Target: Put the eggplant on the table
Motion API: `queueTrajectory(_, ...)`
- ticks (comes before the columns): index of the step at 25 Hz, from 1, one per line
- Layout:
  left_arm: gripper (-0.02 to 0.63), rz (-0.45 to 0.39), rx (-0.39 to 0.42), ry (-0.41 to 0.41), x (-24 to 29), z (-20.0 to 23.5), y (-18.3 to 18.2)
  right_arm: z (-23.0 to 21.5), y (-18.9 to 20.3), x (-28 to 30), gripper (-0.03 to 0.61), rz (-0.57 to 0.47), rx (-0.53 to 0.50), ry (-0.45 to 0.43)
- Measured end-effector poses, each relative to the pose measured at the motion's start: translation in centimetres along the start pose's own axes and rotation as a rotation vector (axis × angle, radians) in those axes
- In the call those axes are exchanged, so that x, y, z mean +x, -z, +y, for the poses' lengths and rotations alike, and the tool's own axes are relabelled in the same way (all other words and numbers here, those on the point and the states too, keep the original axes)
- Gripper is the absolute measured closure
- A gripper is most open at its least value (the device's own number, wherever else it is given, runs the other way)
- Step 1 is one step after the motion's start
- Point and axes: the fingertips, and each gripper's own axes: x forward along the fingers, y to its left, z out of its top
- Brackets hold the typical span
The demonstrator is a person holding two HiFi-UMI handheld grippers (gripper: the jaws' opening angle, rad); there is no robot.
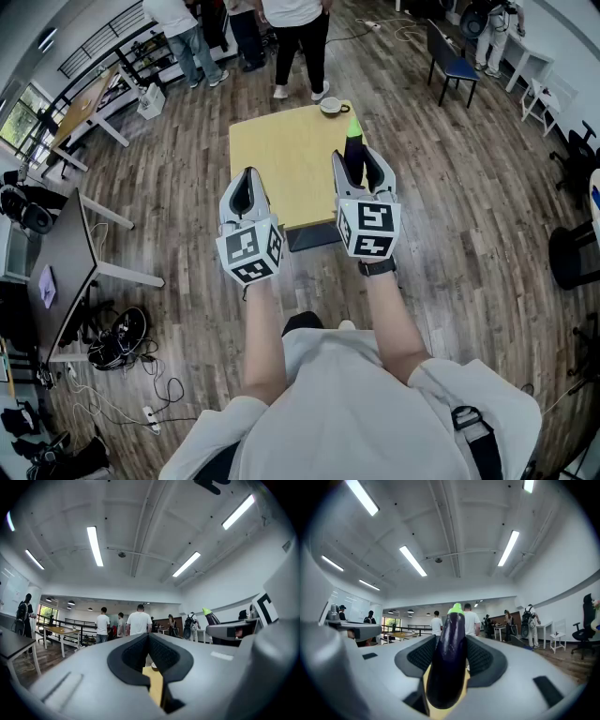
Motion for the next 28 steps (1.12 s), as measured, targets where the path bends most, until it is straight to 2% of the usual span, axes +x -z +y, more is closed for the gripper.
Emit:
queueTrajectory(5,0.606,0.051,-0.023,-0.027,0.2,0.0,2.6,1.0,1.1,0.2,0.376,0.008,-0.045,-0.077)
queueTrajectory(9,0.606,0.042,-0.042,-0.025,2.8,1.6,2.7,2.7,0.8,2.9,0.377,-0.006,-0.051,-0.112)
queueTrajectory(16,0.606,-0.016,-0.054,0.054,10.5,4.8,2.0,4.9,-1.1,10.8,0.376,-0.067,-0.064,-0.154)
queueTrajectory(18,0.606,-0.042,-0.037,0.079,12.8,5.9,1.7,5.9,-1.0,13.2,0.376,-0.074,-0.065,-0.172)
queueTrajectory(21,0.606,-0.097,0.012,0.079,16.3,7.1,0.6,6.2,-1.2,16.9,0.376,-0.072,-0.068,-0.164)
queueTrajectory(23,0.606,-0.122,0.001,0.064,18.3,8.3,0.3,6.5,-1.3,19.4,0.376,-0.074,-0.073,-0.164)
queueTrajectory(25,0.606,-0.112,-0.021,0.059,19.9,9.9,1.0,7.3,-0.7,21.6,0.376,-0.070,-0.100,-0.166)
queueTrajectory(28,0.606,-0.053,-0.021,0.072,21.8,12.1,3.3,8.7,0.8,24.3,0.376,-0.042,-0.136,-0.148)
